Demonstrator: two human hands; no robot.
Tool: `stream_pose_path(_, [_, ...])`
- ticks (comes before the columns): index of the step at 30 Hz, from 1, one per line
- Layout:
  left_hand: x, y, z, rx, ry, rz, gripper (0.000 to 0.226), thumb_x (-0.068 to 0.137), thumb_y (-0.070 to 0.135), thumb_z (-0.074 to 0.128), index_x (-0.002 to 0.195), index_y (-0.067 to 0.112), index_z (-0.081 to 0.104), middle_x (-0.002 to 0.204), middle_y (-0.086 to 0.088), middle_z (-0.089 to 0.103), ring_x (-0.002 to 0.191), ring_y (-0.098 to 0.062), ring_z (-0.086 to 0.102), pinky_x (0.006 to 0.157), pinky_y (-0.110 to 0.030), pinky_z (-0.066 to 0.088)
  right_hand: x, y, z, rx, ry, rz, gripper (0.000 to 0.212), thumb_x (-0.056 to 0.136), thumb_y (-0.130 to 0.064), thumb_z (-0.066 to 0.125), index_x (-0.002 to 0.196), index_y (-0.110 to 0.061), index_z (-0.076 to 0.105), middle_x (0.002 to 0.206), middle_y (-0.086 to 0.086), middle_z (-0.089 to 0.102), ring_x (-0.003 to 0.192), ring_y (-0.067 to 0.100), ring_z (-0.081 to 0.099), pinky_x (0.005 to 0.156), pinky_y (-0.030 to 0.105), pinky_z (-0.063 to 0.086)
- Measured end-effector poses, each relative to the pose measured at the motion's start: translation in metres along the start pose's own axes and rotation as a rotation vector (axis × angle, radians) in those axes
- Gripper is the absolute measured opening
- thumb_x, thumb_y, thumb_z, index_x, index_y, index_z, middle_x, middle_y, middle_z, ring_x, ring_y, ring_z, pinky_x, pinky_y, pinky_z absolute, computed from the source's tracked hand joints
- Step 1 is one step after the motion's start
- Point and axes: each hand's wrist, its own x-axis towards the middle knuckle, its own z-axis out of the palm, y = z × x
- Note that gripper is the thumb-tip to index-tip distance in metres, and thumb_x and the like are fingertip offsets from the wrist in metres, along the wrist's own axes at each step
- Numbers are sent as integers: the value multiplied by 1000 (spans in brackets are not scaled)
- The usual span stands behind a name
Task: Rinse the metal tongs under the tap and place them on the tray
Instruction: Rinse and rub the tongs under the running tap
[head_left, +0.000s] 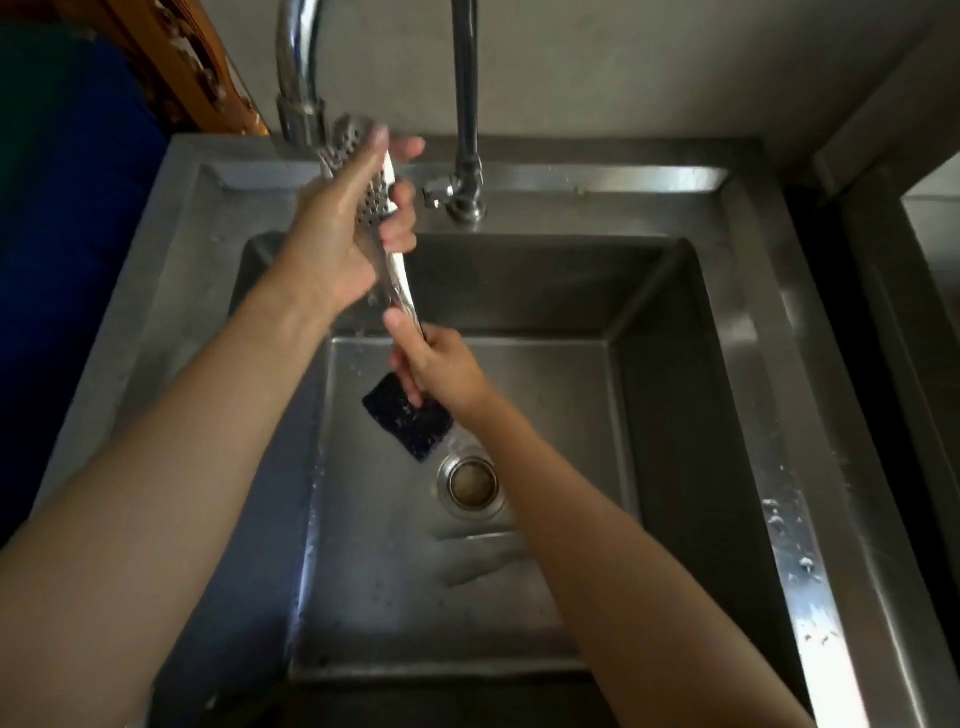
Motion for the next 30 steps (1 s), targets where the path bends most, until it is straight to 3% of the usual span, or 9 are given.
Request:
stream_pose_path(4, [6,-8,-1,55,96,-23,46,94,49,39,63,20,57,44,9,46,34,-3,32,36,-18,24,2,6,-28,117,-274,97,35,95,-37,46,90,-7,63,78,6,67,71,18,64,75,25,55])
stream_pose_path(7, [7,-14,-2,65,163,-7,53,93,55,36,57,21,55,42,9,43,33,-4,31,35,-19,22,-4,31,-56,98,-278,196,37,98,-31,43,117,-4,60,111,14,67,104,25,65,93,29,51])
stream_pose_path(9, [6,-21,-3,90,177,-1,55,93,56,33,57,20,54,42,8,42,33,-5,31,35,-19,22,-17,61,-73,-111,-213,233,36,98,-28,44,120,-5,59,123,14,63,115,25,59,90,18,46])
stream_pose_path(11, [5,-28,-6,96,172,4,55,94,56,32,59,19,54,42,8,43,34,-5,32,36,-20,22,-35,106,-86,-443,-198,274,34,96,-25,49,123,-8,58,129,12,58,121,25,53,90,16,39])
stream_pose_path(14, [6,-38,-11,90,186,-14,53,92,57,35,60,19,54,43,8,43,35,-5,32,37,-20,22,-67,171,-96,-895,-270,544,46,89,-33,55,132,-19,48,140,14,44,130,34,39,108,40,34])
stream_pose_path(17, [9,-49,-18,77,234,-41,53,90,59,38,59,19,53,43,7,41,34,-6,30,36,-20,21,-95,216,-99,-1169,-416,510,60,83,-38,60,135,-18,38,147,10,33,136,33,25,110,44,25])
stream_pose_path(21, [9,-66,-31,11,291,-56,54,90,59,38,59,18,52,42,6,40,33,-6,29,34,-20,20,-108,244,-94,-1268,-352,378,56,78,-32,63,128,-20,41,142,4,35,132,27,28,106,39,26])
stream_pose_path(26, [11,-81,-45,-57,355,-72,54,91,59,38,61,16,52,42,6,41,31,-6,31,32,-19,22,-102,252,-89,-1209,-303,257,36,86,-19,54,121,-22,49,135,0,42,127,21,33,99,31,26])
stream_pose_path(30, [12,-87,-42,-73,323,-72,53,91,57,39,62,15,54,43,6,45,31,-5,33,33,-18,24,-97,248,-91,-1118,-238,230,35,88,-27,54,122,-18,51,133,1,44,126,21,35,99,27,26])
